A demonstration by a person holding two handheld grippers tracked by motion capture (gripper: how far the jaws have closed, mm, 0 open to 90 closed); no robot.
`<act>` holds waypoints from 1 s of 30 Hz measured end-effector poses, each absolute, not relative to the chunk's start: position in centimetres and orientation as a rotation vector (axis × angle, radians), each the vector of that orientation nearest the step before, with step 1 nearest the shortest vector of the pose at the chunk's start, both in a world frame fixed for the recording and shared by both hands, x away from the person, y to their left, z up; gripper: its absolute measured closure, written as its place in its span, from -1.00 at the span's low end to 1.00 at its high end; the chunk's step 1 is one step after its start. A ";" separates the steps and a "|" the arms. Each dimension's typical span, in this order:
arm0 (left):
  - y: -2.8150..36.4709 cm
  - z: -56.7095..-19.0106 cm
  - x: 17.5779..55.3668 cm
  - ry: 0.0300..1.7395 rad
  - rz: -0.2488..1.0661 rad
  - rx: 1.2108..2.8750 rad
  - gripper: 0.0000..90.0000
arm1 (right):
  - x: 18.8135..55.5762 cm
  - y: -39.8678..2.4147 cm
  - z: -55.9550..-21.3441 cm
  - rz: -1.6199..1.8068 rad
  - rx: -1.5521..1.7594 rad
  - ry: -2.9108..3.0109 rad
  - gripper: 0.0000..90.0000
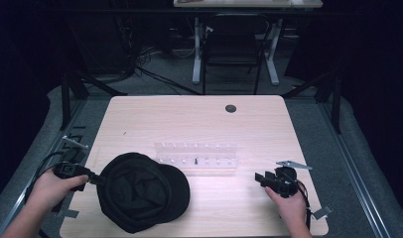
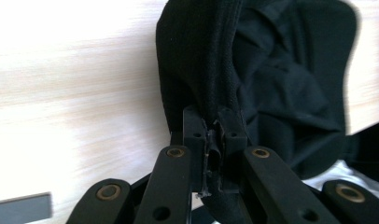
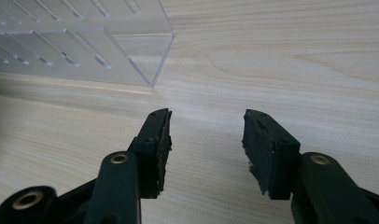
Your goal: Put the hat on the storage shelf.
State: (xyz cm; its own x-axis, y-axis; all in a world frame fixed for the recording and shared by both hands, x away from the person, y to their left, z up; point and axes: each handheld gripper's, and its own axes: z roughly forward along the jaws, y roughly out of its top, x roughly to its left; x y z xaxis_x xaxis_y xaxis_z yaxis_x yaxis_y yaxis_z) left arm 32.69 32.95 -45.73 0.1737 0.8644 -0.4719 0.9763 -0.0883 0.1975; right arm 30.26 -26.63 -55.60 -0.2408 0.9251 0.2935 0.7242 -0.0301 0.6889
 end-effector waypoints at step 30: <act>31.3 -40.7 33.2 1.563 -0.515 1.836 0.90 | 30.2 -26.8 -55.6 1.149 1.766 1.975 0.13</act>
